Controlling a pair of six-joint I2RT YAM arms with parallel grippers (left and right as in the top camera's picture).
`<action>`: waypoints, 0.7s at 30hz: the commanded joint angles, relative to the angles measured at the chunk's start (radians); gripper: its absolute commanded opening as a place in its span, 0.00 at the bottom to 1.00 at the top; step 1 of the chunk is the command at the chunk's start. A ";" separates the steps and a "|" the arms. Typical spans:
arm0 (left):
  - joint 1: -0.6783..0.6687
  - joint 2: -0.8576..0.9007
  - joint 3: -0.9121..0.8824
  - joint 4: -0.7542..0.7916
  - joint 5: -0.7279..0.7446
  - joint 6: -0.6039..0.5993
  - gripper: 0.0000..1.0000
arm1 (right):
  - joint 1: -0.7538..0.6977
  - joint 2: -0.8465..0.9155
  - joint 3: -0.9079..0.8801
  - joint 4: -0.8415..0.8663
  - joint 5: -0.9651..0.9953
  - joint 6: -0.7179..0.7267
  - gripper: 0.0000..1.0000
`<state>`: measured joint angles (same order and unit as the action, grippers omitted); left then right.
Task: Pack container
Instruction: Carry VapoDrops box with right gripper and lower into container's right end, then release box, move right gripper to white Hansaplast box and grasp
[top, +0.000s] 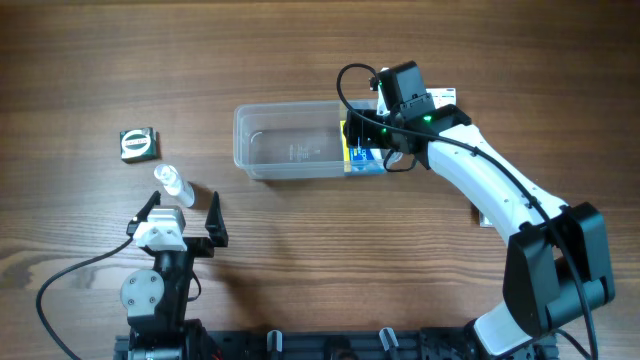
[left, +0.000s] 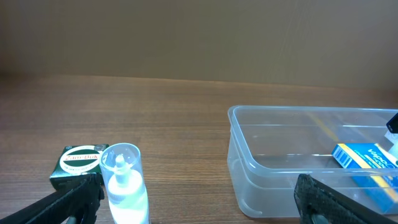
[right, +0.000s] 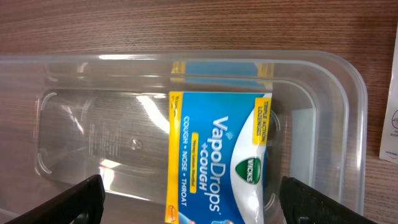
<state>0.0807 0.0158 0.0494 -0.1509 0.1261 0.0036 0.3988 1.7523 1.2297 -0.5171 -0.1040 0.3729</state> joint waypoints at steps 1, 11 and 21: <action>0.006 -0.001 -0.006 0.002 0.011 0.019 1.00 | 0.003 -0.027 0.023 0.000 -0.009 -0.008 0.91; 0.006 -0.001 -0.006 0.001 0.011 0.019 1.00 | 0.014 -0.123 0.219 -0.086 -0.025 -0.142 1.00; 0.006 -0.001 -0.006 0.002 0.011 0.019 1.00 | -0.091 -0.246 0.252 -0.193 0.272 -0.212 1.00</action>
<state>0.0807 0.0158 0.0494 -0.1505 0.1261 0.0036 0.3706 1.5139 1.4750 -0.6514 -0.0299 0.1841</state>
